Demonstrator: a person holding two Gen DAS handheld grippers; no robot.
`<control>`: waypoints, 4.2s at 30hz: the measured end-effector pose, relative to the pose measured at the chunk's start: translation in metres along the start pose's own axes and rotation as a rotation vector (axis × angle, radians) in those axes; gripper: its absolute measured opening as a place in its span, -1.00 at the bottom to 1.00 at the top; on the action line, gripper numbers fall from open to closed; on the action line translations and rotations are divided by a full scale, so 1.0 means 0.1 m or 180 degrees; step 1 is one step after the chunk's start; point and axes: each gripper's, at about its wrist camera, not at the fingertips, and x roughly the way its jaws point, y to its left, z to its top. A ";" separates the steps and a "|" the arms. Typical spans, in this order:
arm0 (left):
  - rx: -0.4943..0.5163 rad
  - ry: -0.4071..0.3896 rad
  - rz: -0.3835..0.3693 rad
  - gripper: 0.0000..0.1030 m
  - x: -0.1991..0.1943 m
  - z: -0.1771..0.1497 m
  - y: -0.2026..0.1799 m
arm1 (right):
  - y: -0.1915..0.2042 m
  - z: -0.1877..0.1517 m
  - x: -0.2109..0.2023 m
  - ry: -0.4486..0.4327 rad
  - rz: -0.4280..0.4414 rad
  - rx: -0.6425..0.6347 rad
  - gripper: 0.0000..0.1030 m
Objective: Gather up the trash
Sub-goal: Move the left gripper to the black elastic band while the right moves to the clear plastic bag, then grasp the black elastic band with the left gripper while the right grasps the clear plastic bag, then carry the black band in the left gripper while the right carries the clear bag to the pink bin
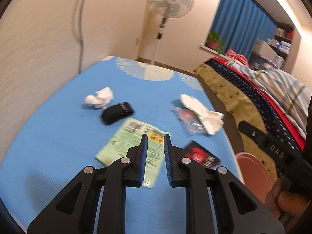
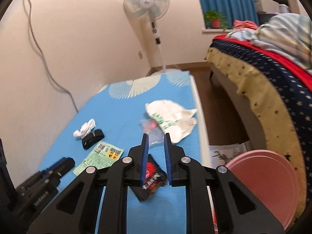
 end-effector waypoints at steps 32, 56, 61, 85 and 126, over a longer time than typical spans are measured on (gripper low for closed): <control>-0.0625 0.0428 0.0416 -0.05 0.96 0.38 0.73 | 0.42 -0.02 1.31 0.0787 -0.0720 -0.1092 -0.42; -0.0423 0.0260 0.0382 -0.39 0.74 0.38 0.70 | 0.49 0.22 0.29 0.0325 0.0227 -0.0466 -0.99; -0.0249 0.0294 0.0472 0.08 0.90 0.45 0.66 | 0.36 0.25 0.09 0.0315 0.0314 -0.0272 -0.99; 0.0028 0.0183 0.0258 -0.62 0.30 0.47 0.18 | 0.02 0.17 -0.73 0.0017 0.0198 -0.0012 -0.99; 0.0497 0.0005 -0.0237 -0.62 -0.47 -0.19 -0.61 | -0.65 -0.02 -1.54 -0.0361 -0.0569 0.0387 -0.98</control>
